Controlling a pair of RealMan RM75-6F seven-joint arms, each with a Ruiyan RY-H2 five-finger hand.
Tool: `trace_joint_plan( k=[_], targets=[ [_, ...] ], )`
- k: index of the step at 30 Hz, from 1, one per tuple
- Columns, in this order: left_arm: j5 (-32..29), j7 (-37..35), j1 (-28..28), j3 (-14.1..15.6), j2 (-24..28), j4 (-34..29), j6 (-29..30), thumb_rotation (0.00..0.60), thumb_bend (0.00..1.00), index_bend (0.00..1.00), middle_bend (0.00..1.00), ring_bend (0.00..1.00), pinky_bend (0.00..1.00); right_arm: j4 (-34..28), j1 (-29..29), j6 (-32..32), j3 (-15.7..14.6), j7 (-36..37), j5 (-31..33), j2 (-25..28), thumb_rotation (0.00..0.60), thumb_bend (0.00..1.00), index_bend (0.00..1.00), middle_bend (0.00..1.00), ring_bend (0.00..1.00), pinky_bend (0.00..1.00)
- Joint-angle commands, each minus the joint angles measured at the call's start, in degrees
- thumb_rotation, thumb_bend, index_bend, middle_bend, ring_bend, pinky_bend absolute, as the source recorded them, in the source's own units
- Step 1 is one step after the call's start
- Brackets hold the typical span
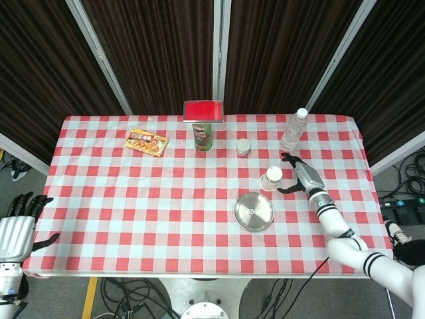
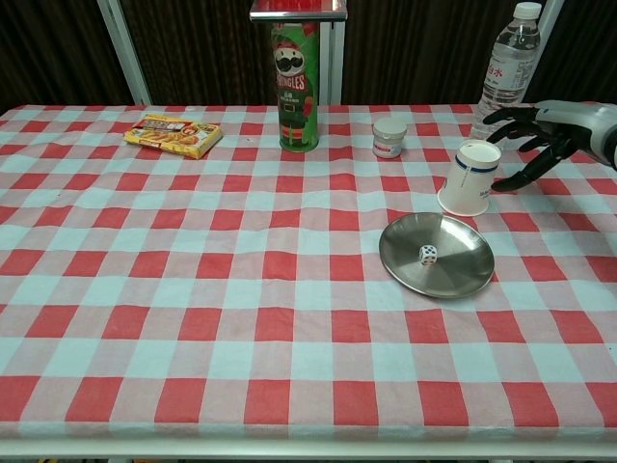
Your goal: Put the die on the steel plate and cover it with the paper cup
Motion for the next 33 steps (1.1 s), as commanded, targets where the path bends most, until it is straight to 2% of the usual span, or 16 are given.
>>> trace_joint_plan(
  k=[1,4,7,12,14,18,23,26,29,33],
  targets=[
    [-0.05,0.02,0.01,0.0,0.03,-0.05,-0.06,0.6,0.0,0.23,0.19,0.1,0.11,1.22,0.89,-1.19,0.47,1.19,-0.2,-1.04,0.6,0.06,0.08,0.17,0.0,0.09],
    [-0.2,0.09,0.03,-0.01,0.05,-0.06,-0.14,0.6,0.0,0.23,0.19,0.1,0.11,2.29,1.36,-1.57,0.5,1.81,-0.87,-1.92,0.6,0.06,0.12,0.19,0.02,0.09],
    [-0.39,-0.06,0.06,-0.04,0.01,0.03,-0.24,0.6,0.0,0.23,0.19,0.1,0.11,3.37,1.82,-1.85,0.75,2.85,-1.41,-2.88,0.6,0.08,0.21,0.23,0.06,0.09],
    [-0.67,-0.07,-0.02,-0.14,-0.04,0.09,-0.51,0.6,0.0,0.23,0.19,0.1,0.11,4.26,2.08,-2.04,0.92,5.4,-3.22,-3.56,0.6,0.2,0.37,0.3,0.13,0.1],
    [-0.83,-0.15,0.0,-0.22,-0.06,0.13,-0.52,0.6,0.0,0.23,0.19,0.1,0.11,3.58,1.54,-0.54,0.69,6.38,-4.91,-3.11,0.6,0.24,0.43,0.33,0.14,0.11],
    [-1.07,-0.25,-0.11,-0.27,-0.05,0.29,-0.89,0.6,0.0,0.23,0.19,0.1,0.11,-1.02,-0.75,4.06,-0.33,9.29,-9.51,-0.11,0.6,0.25,0.48,0.36,0.15,0.11],
    [-0.85,-0.21,-0.25,-0.33,-0.07,0.3,-0.87,0.6,0.0,0.23,0.19,0.1,0.11,-11.16,-4.38,12.45,-4.29,13.4,-19.47,6.4,0.6,0.25,0.51,0.37,0.15,0.11],
    [-0.61,-0.08,-0.41,-0.35,-0.12,0.21,-0.89,0.6,0.0,0.23,0.19,0.1,0.11,-14.59,-4.81,14.37,-7.46,15.21,-24.55,8.71,0.6,0.25,0.51,0.36,0.15,0.11],
    [-0.33,-0.07,-0.44,-0.28,-0.15,0.14,-0.78,0.6,0.0,0.23,0.19,0.1,0.11,-15.23,-4.01,13.88,-9.85,15.93,-27.19,8.83,0.6,0.24,0.52,0.35,0.14,0.11],
    [-0.54,-0.08,-0.22,-0.27,-0.03,-0.03,-0.58,0.6,0.0,0.23,0.19,0.1,0.11,-12.91,-2.78,13.13,-11.34,15.61,-28.08,6.08,0.6,0.24,0.51,0.33,0.12,0.11]
  ],
)
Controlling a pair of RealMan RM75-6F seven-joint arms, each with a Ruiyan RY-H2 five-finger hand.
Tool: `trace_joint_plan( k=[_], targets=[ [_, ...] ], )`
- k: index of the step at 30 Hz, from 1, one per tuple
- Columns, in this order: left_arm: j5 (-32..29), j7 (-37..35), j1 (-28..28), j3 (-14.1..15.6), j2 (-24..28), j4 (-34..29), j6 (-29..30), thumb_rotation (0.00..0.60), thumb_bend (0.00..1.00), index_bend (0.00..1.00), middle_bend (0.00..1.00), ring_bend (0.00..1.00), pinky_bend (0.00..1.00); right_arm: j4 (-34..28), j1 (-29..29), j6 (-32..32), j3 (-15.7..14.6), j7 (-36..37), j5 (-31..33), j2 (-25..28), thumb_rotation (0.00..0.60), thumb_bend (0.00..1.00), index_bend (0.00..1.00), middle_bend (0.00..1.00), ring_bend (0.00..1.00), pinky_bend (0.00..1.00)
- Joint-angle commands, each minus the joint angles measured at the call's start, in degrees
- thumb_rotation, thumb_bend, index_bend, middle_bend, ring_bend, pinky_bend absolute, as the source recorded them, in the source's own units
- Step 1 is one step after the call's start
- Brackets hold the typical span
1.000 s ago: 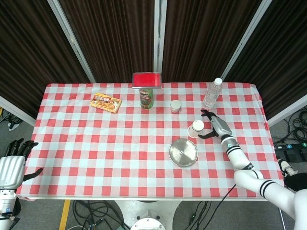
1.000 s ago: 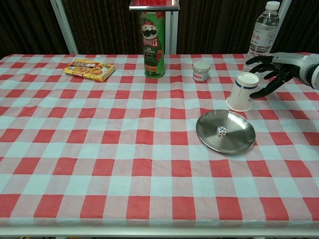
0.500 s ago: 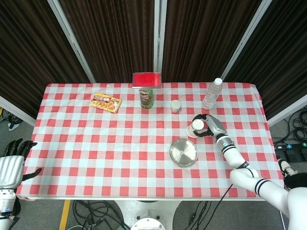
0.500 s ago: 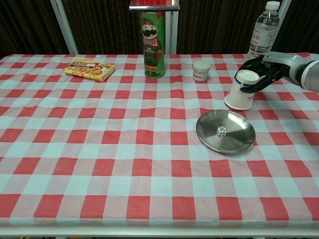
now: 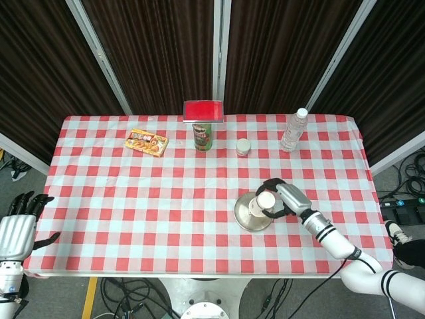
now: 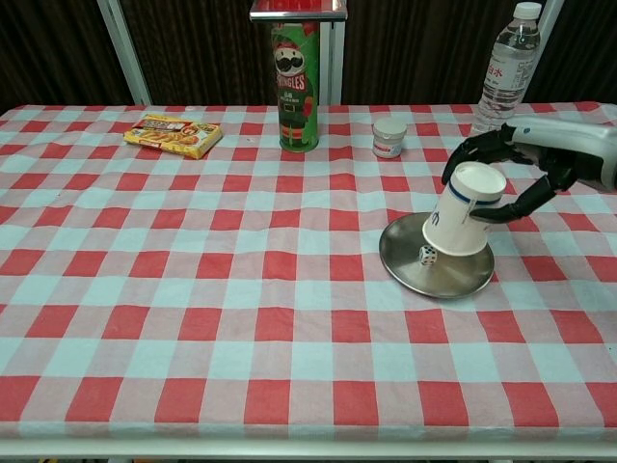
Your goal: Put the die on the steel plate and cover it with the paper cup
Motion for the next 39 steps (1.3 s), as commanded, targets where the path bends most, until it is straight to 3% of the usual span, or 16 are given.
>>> trace_joint_plan(
  k=[1,16,24,33,39],
  targets=[
    [-0.11,-0.02,0.15,0.07,0.08,-0.05,0.07,0.6,0.0,0.23,0.19,0.1,0.11,1.89,0.98,-0.31,-1.14,0.2,-0.77,-2.27,0.6,0.24,0.51,0.33,0.12,0.11],
    [-0.21,-0.07,0.66,0.38,0.51,-0.4,0.31,0.6,0.0,0.23,0.19,0.1,0.11,12.54,3.29,2.37,-1.32,1.61,0.08,-9.72,0.6,0.24,0.49,0.32,0.1,0.1],
    [-0.26,0.43,0.65,0.39,0.49,-0.59,0.2,0.6,0.0,0.23,0.19,0.1,0.11,8.75,3.48,4.3,-5.5,3.78,-3.98,-7.32,0.6,0.24,0.49,0.32,0.1,0.09],
    [-0.57,1.35,0.78,0.31,0.35,-0.25,0.36,0.6,0.0,0.23,0.19,0.1,0.11,13.85,3.58,3.81,-3.12,2.7,0.66,-10.4,0.6,0.24,0.49,0.32,0.1,0.09],
    [-0.86,1.52,0.9,0.27,0.28,-0.33,0.33,0.6,0.0,0.23,0.19,0.1,0.11,10.61,4.58,4.41,-7.0,5.8,-4.17,-7.96,0.6,0.25,0.49,0.32,0.1,0.08]
  ],
)
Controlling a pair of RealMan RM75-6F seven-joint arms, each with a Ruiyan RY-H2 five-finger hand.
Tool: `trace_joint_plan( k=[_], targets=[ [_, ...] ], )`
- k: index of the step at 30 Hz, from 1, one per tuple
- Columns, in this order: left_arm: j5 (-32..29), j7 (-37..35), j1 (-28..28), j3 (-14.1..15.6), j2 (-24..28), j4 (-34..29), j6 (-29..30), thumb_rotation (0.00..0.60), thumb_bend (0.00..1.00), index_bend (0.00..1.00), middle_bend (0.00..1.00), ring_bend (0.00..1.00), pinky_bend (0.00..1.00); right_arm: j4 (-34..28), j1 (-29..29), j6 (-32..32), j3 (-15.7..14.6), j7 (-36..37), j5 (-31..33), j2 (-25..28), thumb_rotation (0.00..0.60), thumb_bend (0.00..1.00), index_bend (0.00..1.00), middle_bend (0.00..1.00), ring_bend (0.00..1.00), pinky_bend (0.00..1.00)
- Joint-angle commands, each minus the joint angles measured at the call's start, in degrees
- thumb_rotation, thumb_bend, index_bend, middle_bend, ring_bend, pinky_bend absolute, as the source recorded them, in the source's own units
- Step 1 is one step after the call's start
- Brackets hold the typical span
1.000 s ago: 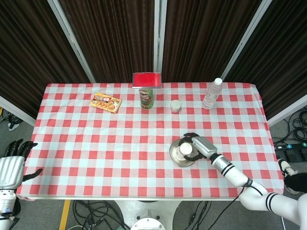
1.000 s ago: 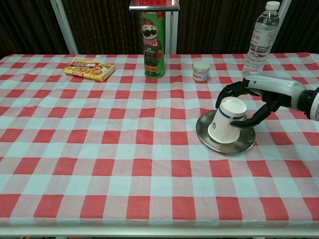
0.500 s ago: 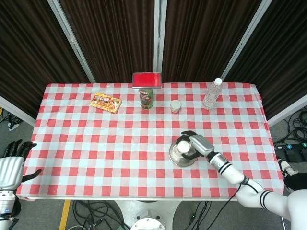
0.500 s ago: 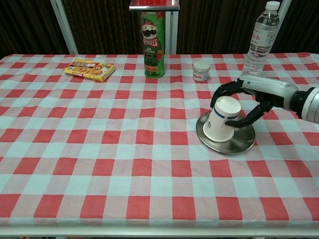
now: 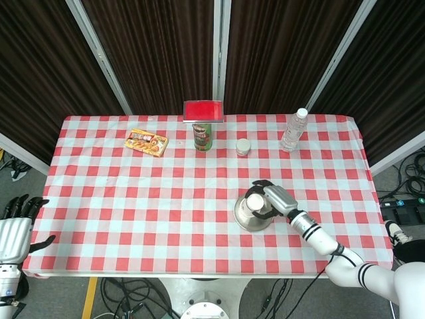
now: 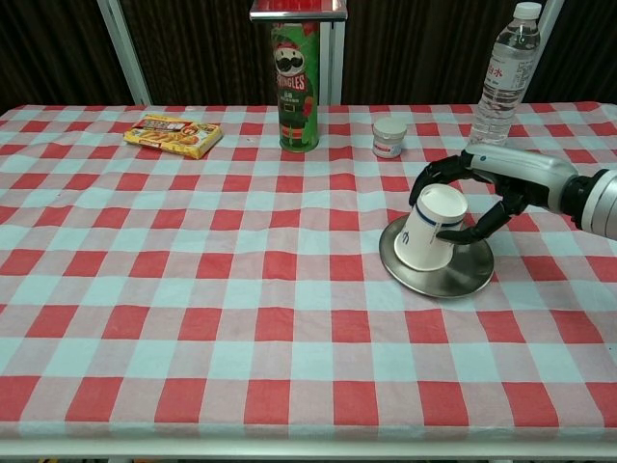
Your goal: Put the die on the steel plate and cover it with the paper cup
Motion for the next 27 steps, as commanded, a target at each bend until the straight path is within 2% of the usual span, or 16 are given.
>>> trace_joint_plan(
  k=[1,8,16,23,27],
  targets=[
    [0.14,-0.02,-0.07,-0.07,-0.04,-0.01,0.06,0.6,0.0,0.23,0.19,0.1,0.11,-1.25,0.67,0.23,-1.84,1.47,-2.06,1.3,0.6,0.25,0.49,0.32,0.1,0.08],
    [0.31,-0.28,-0.13,-0.08,-0.1,0.18,0.03,0.6,0.0,0.23,0.19,0.1,0.11,3.22,0.52,-0.01,1.32,0.18,2.6,-1.42,0.6,0.25,0.48,0.32,0.1,0.08],
    [0.2,-0.53,-0.11,-0.02,-0.2,0.31,-0.21,0.6,0.0,0.23,0.19,0.1,0.11,-1.21,1.0,2.24,-3.15,3.42,-3.17,1.59,0.6,0.25,0.47,0.32,0.1,0.07],
    [0.41,-0.63,-0.11,-0.01,-0.33,0.51,-0.08,0.6,0.0,0.23,0.19,0.1,0.11,3.07,0.74,0.81,-0.32,1.31,1.68,-0.72,0.6,0.25,0.47,0.32,0.1,0.07],
    [0.07,-0.7,0.08,-0.02,-0.26,0.49,-0.05,0.6,0.0,0.23,0.19,0.1,0.11,1.68,0.95,1.48,-1.43,2.27,-0.01,-0.34,0.6,0.25,0.47,0.32,0.1,0.07]
  ],
)
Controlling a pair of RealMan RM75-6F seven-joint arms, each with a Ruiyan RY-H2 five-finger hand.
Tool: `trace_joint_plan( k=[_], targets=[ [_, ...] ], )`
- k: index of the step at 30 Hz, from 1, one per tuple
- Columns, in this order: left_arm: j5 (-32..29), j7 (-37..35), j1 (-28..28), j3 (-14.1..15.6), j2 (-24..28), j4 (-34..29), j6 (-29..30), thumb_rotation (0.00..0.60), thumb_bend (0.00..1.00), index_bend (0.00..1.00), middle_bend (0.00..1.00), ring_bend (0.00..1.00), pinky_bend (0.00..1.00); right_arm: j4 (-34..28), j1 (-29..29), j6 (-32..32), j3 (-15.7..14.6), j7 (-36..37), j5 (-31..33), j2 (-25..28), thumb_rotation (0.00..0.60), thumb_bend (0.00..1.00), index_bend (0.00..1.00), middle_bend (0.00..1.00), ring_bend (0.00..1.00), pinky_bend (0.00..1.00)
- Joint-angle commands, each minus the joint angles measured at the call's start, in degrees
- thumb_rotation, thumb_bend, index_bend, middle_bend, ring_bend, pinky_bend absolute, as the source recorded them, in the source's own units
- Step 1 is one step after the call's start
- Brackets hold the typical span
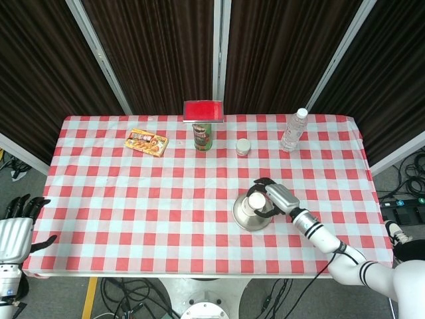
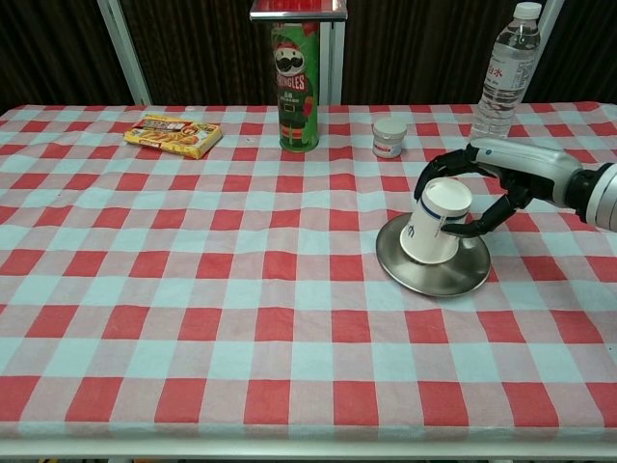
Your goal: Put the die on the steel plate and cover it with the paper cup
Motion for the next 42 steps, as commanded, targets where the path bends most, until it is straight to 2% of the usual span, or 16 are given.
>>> trace_joint_plan(
  k=[1,5,12,15,19,24,28,31,36,39,42],
  targets=[
    [-0.17,-0.03,0.09,-0.01,0.03,-0.01,-0.01,0.6,0.0,0.23,0.19,0.1,0.11,-2.16,0.2,0.91,-1.64,0.92,-2.6,0.9,0.6,0.25,0.47,0.32,0.1,0.07],
    [0.07,-0.03,0.02,0.03,-0.03,0.07,-0.02,0.6,0.0,0.23,0.19,0.1,0.11,-3.87,0.42,1.72,-3.78,1.5,-5.13,2.32,0.6,0.25,0.47,0.32,0.1,0.06],
    [0.23,-0.39,-0.07,-0.07,-0.15,0.37,0.03,0.6,0.0,0.23,0.19,0.1,0.11,1.04,0.37,-0.63,-0.1,-1.16,0.63,-0.27,0.6,0.25,0.46,0.32,0.1,0.06],
    [0.16,-0.53,0.06,-0.06,-0.16,0.48,0.15,0.6,0.0,0.23,0.19,0.1,0.11,0.26,0.52,-0.15,-0.39,-0.85,-0.15,-0.02,0.6,0.25,0.46,0.31,0.1,0.06],
    [0.12,-0.71,0.1,-0.05,-0.19,0.57,0.12,0.6,0.0,0.23,0.19,0.1,0.11,-1.44,-0.44,3.97,-0.81,0.88,-2.04,0.84,0.6,0.26,0.46,0.31,0.1,0.06],
    [0.59,-1.11,-0.04,-0.16,-0.21,0.8,0.36,0.6,0.0,0.23,0.19,0.1,0.11,-0.32,-1.91,6.47,2.1,2.23,1.29,1.95,0.6,0.26,0.46,0.31,0.1,0.06],
    [0.76,-1.5,-0.13,-0.15,-0.3,0.94,0.27,0.6,0.0,0.23,0.19,0.1,0.11,3.39,-1.73,2.95,5.11,0.29,6.6,1.96,0.6,0.25,0.44,0.3,0.1,0.06],
    [0.93,-1.59,-0.18,-0.14,-0.41,0.98,0.32,0.6,0.0,0.23,0.19,0.1,0.11,5.83,-0.97,-1.45,5.71,-2.0,9.09,1.31,0.6,0.25,0.37,0.27,0.07,0.05],
    [1.27,-1.49,-0.2,-0.15,-0.37,0.88,0.6,0.6,0.0,0.23,0.19,0.1,0.11,7.78,-0.01,-6.64,5.47,-4.89,10.68,-0.31,0.6,0.25,0.12,0.19,0.01,0.02],
    [1.28,-1.67,0.01,-0.13,-0.25,0.87,0.93,0.6,0.0,0.23,0.19,0.1,0.11,6.68,-0.36,-6.4,5.54,-5.61,10.58,0.11,0.6,0.25,0.01,0.12,0.0,0.0],
    [1.29,-2.1,0.19,-0.15,-0.21,1.08,1.22,0.6,0.0,0.23,0.19,0.1,0.11,2.79,-2.02,-2.25,6.03,-6.06,9.78,2.76,0.6,0.25,0.0,0.07,0.0,0.0]
  ],
)
